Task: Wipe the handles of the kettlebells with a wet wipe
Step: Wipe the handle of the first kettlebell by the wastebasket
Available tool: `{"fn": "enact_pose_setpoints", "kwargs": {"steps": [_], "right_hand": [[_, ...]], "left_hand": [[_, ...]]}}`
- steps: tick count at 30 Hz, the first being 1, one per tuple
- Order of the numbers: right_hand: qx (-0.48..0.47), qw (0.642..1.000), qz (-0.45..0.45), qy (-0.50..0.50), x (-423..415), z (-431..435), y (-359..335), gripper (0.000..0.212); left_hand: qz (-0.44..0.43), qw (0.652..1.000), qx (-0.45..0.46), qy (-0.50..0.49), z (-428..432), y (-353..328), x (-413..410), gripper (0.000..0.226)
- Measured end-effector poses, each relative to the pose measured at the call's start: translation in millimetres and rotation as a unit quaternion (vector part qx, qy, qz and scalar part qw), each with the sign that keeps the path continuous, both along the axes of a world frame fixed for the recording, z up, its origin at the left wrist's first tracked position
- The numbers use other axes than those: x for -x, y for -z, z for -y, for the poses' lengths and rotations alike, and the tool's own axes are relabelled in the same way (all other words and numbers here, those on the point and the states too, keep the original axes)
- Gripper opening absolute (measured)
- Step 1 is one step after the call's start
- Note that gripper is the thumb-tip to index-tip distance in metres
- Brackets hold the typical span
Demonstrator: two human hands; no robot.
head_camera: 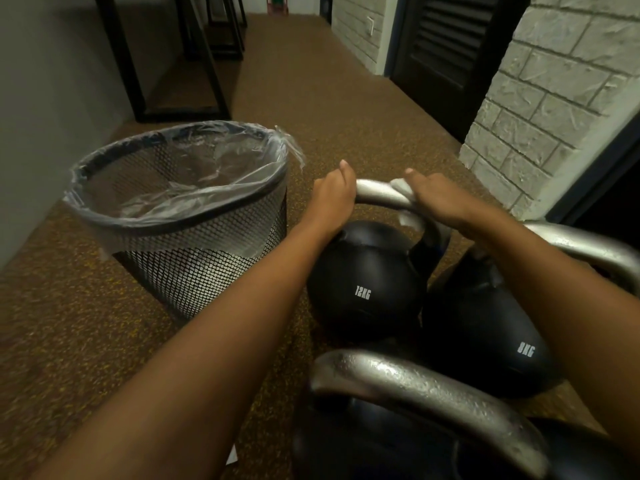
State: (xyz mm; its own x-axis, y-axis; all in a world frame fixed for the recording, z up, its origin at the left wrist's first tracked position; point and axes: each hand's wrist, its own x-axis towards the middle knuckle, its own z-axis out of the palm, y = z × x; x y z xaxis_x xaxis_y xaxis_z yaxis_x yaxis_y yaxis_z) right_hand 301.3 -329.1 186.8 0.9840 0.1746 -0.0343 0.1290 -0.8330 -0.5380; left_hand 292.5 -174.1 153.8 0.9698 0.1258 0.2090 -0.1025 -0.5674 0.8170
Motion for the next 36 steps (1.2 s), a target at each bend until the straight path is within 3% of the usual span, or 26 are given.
{"fn": "enact_pose_setpoints", "kwargs": {"steps": [5,10,14,18,23,26,30,34,36], "right_hand": [[-0.026,0.999,-0.033,0.030,9,5,-3,0.044],[0.087,0.981,0.174,-0.013,17,-22,4,0.033],[0.127,0.964,0.225,-0.061,14,-37,7,0.037],[0.096,0.973,0.194,-0.080,19,-35,1,0.034],[0.077,0.993,0.088,-0.032,15,-13,-6,0.034],[-0.044,0.998,0.026,0.031,16,4,0,0.039],[-0.184,0.975,-0.048,0.117,24,11,10,0.040],[-0.163,0.977,-0.046,0.127,23,9,7,0.040],[-0.059,0.992,0.003,0.110,22,3,5,0.035]], "left_hand": [[0.004,1.000,-0.004,0.001,1,0,1,0.048],[0.006,1.000,0.007,-0.011,1,3,-3,0.055],[0.014,1.000,-0.003,-0.009,1,3,-2,0.052],[0.014,1.000,0.008,-0.006,2,1,-1,0.054],[0.012,1.000,0.021,0.000,1,1,1,0.056],[0.012,1.000,0.017,0.002,1,0,1,0.056],[0.004,1.000,0.003,0.003,1,-1,2,0.054],[0.002,1.000,0.001,0.004,1,0,1,0.048],[0.006,1.000,0.016,0.001,1,-1,2,0.051]]}}
